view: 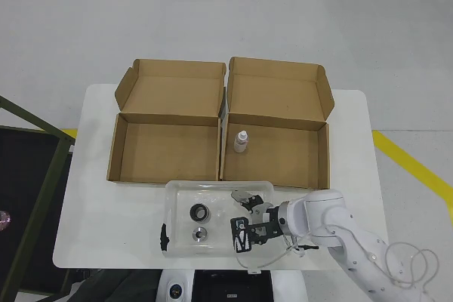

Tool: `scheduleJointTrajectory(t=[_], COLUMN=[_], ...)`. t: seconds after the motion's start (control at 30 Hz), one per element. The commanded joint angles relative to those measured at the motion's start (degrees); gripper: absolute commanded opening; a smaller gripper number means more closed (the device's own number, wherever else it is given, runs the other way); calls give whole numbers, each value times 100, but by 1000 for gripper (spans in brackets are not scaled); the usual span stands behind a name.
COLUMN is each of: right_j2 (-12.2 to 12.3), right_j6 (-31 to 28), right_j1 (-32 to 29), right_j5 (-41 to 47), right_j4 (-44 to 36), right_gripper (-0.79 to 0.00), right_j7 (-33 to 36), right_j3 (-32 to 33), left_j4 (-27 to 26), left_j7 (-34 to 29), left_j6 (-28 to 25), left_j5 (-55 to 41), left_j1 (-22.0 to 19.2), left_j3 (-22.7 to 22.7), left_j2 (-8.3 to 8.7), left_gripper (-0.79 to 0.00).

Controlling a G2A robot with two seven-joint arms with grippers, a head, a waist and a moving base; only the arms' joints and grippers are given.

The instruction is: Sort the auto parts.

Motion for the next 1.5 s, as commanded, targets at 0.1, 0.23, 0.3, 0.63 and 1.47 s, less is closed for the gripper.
scheduleJointTrajectory(t=[0.1, 0.23, 0.3, 0.63, 1.47], right_j2=[51, 75, 85, 111, 121], right_j6=[0, 0, 0, 0, 66], right_j1=[107, 200, 251, 428, 835], right_j5=[-19, -64, -118, -243, -300], right_j4=[26, 72, 101, 243, 411], right_gripper=[0, 0, 0, -163, -785], right_j7=[154, 264, 338, 502, 671], right_j3=[-164, -276, -345, -573, -1183], left_j4=[0, 0, 0, 0, 0], left_j7=[0, 0, 0, 0, 0], left_j6=[0, 0, 0, 0, 0], left_j5=[0, 0, 0, 0, 0], left_j1=[0, 0, 0, 0, 0], left_j3=[0, 0, 0, 0, 0], left_j2=[0, 0, 0, 0, 0], left_gripper=[0, 0, 0, 0, 0])
